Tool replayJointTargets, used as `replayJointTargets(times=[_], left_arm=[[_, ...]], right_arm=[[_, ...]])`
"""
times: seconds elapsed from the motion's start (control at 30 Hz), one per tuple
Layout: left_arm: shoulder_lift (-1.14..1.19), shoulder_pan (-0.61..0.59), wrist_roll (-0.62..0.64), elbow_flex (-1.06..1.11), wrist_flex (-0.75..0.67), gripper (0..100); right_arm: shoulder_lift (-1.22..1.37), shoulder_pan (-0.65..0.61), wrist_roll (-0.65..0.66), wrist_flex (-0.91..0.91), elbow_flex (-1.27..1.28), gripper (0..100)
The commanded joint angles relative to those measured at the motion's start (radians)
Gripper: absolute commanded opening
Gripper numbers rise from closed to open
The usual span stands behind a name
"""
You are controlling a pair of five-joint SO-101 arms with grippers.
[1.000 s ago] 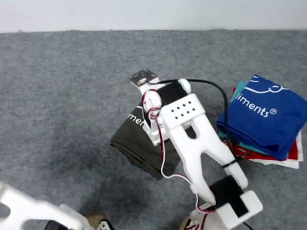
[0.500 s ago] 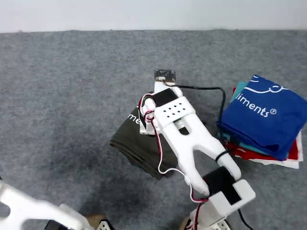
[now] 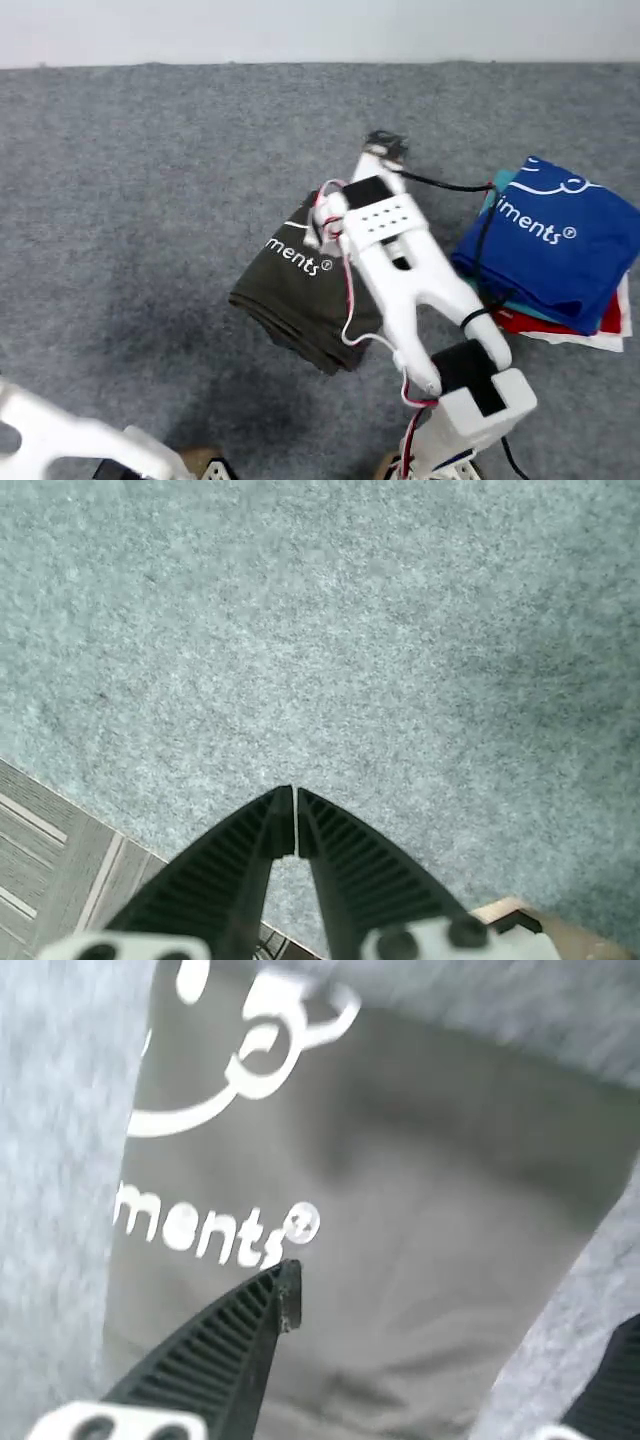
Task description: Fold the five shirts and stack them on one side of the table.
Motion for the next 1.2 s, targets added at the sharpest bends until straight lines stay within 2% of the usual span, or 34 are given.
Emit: replayJointTargets(times=[0.0,0.27,0.4,0.57,0.63,0.8,0.9,1.07,1.17], left_arm=[[-0.023,0.009,-0.026,-0.004,-0.048,2],[-0.025,0.009,-0.04,-0.004,-0.052,2],[-0.02,0.012,-0.041,-0.004,-0.052,2],[-0.026,0.072,-0.044,-0.004,-0.051,2],[-0.026,0.095,-0.044,-0.004,-0.049,2],[-0.026,0.127,-0.044,-0.004,-0.048,2],[-0.026,0.127,-0.044,-0.005,-0.051,2],[-0.026,0.127,-0.044,-0.005,-0.049,2],[-0.026,0.127,-0.044,-0.004,-0.049,2]], right_arm=[[0.031,0.051,-0.011,-0.03,-0.005,45.2],[0.194,0.021,-0.018,-0.059,-0.011,44.9],[0.26,0.016,-0.078,-0.125,-0.011,44.9],[0.341,0.024,-0.084,-0.17,-0.015,44.5],[0.354,0.024,-0.084,-0.147,-0.046,39.8],[0.358,0.024,-0.077,-0.13,-0.064,13.6],[0.358,0.024,-0.049,-0.13,-0.064,2.1],[0.351,0.038,-0.003,-0.119,-0.066,0.9],[0.321,0.073,0.08,-0.096,-0.087,0.9]])
